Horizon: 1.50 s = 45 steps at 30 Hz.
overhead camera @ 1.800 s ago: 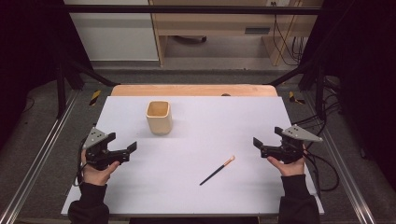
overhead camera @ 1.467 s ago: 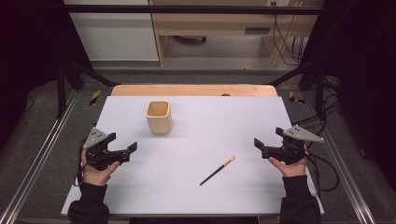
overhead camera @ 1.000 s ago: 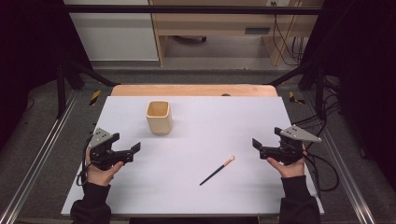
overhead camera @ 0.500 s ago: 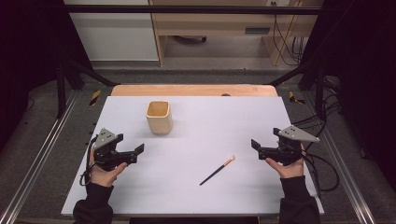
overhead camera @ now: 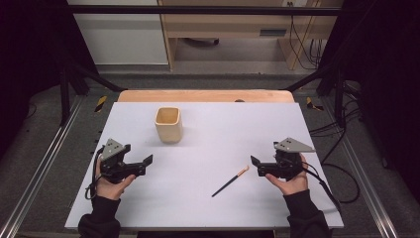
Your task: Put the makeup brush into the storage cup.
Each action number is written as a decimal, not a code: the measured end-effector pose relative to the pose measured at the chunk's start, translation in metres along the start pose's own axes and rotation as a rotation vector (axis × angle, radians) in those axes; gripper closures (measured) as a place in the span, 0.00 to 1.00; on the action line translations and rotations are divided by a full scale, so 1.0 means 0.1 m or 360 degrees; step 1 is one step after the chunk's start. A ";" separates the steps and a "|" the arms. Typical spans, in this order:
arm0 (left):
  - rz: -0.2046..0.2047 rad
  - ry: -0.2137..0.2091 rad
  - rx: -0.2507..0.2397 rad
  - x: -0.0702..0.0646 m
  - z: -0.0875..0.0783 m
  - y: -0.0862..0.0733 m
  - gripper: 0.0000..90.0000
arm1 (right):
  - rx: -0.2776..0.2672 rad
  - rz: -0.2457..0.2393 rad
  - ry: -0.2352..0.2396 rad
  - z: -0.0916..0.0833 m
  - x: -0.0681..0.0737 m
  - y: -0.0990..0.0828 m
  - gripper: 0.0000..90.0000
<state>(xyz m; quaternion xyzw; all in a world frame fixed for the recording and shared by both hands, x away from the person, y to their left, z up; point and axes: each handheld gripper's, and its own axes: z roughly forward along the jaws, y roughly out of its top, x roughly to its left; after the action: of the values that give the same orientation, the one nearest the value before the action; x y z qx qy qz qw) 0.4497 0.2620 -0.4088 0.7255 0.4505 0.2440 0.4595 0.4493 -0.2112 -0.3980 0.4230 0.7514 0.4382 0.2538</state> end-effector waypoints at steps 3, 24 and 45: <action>-0.0006 0.0002 -0.0008 0.00 -0.02 -0.01 0.09 | 0.0023 0.0000 0.0015 0.05 0.09 -0.01 0.07; -0.0007 0.0026 -0.0007 0.02 -0.02 -0.10 0.09 | 0.0160 0.0094 0.0055 0.28 0.45 -0.22 0.08; -0.0009 0.0038 0.0007 0.04 -0.01 -0.13 0.09 | 0.0325 0.0120 -0.0006 0.62 0.66 -0.51 0.11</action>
<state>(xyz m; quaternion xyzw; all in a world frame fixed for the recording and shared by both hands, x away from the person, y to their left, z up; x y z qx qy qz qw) 0.4448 0.2680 -0.4203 0.7222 0.4585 0.2504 0.4533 0.4407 -0.1405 -0.4737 0.4755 0.7752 0.3678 0.1941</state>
